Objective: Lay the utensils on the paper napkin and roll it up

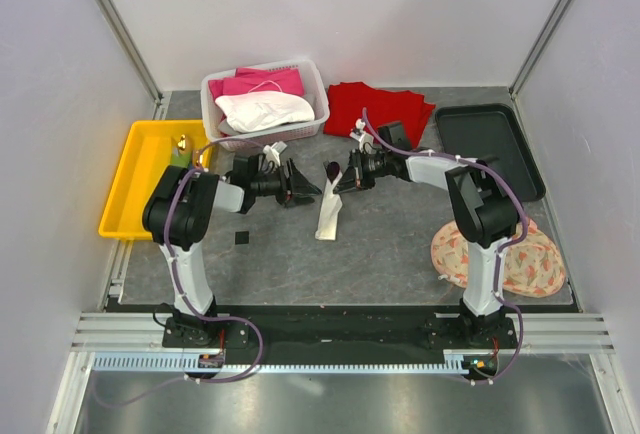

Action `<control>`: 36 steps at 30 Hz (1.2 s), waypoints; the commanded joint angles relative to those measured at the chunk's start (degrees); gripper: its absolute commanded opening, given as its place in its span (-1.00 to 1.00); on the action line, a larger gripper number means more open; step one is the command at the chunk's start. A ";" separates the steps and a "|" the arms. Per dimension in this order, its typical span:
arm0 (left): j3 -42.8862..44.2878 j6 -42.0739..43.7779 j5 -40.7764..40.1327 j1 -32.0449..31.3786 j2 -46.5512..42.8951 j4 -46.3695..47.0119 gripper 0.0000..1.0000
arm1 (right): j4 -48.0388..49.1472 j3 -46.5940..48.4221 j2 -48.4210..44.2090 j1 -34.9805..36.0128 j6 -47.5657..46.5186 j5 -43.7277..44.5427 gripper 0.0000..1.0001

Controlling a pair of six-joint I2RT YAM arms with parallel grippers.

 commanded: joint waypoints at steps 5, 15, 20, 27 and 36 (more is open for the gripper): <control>-1.44 -8.09 4.87 0.62 1.27 15.26 0.38 | 1.99 2.76 -4.32 -0.05 0.52 -4.20 -1.00; -5.40 -12.41 5.22 0.79 -0.67 26.96 0.35 | 2.78 3.21 -6.07 -0.13 2.36 -6.22 -1.00; -6.20 -15.21 6.10 0.88 0.39 33.37 0.34 | 3.66 3.03 -6.95 -0.05 4.73 -7.62 -1.00; -5.14 -23.29 8.12 0.88 1.44 44.53 0.35 | 7.17 3.73 -8.01 0.22 8.42 -9.56 -1.00; -7.07 -25.77 5.93 1.23 0.30 47.54 0.37 | 7.53 4.26 -10.73 0.65 10.71 -10.79 -1.00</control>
